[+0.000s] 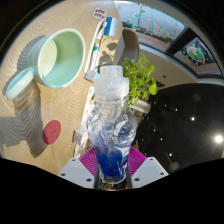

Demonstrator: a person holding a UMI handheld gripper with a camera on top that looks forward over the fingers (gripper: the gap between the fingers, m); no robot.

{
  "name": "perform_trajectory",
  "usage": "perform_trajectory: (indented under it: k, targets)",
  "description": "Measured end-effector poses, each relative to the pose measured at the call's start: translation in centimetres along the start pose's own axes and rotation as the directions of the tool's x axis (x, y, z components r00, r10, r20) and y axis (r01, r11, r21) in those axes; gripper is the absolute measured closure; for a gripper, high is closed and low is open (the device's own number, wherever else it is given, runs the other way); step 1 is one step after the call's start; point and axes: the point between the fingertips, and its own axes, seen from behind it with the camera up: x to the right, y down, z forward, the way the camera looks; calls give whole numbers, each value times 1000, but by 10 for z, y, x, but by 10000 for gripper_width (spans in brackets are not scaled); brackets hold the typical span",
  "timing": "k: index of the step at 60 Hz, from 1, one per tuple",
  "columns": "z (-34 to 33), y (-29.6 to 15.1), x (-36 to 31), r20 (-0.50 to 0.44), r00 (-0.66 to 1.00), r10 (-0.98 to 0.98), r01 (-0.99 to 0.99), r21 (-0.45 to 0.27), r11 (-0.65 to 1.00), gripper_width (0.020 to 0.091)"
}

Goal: Pour water

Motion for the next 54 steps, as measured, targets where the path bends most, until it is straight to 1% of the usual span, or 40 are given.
perform_trajectory:
  k: [3, 10, 18, 23, 26, 29, 33, 37, 42, 44, 46, 49, 51, 54]
  targets:
    - [0, -5, -2, 1, 995, -105, 105, -23, 994, 742]
    - [-2, -25, 6, -47, 962, -268, 268, -1, 963, 743]
    - [-2, -32, 3, -24, 960, -280, 281, 30, 959, 743]
    - [-6, -32, 3, -10, 972, -233, 233, 53, 971, 743]
    - [-9, -30, 4, 7, 987, -164, 163, 68, 984, 743]
    - [-13, -24, 9, 22, 998, -66, 65, 65, 996, 742]
    - [-17, -15, 15, 81, 989, 124, -130, 83, 988, 743]
    - [-20, -10, 22, 141, 934, 328, -342, 90, 935, 740]
    - [-19, -5, 38, 207, 796, 569, -596, 102, 797, 739]
    - [-20, -5, 42, 214, 722, 658, -686, 98, 721, 740]
    - [-16, -4, 44, 258, 642, 722, -761, 101, 641, 740]
    - [-10, -1, 43, 305, 526, 794, -845, 79, 529, 739]
    - [-8, -6, 39, 347, 441, 828, -892, 64, 448, 739]
    - [1, -7, 28, 405, 312, 860, -943, 20, 333, 740]
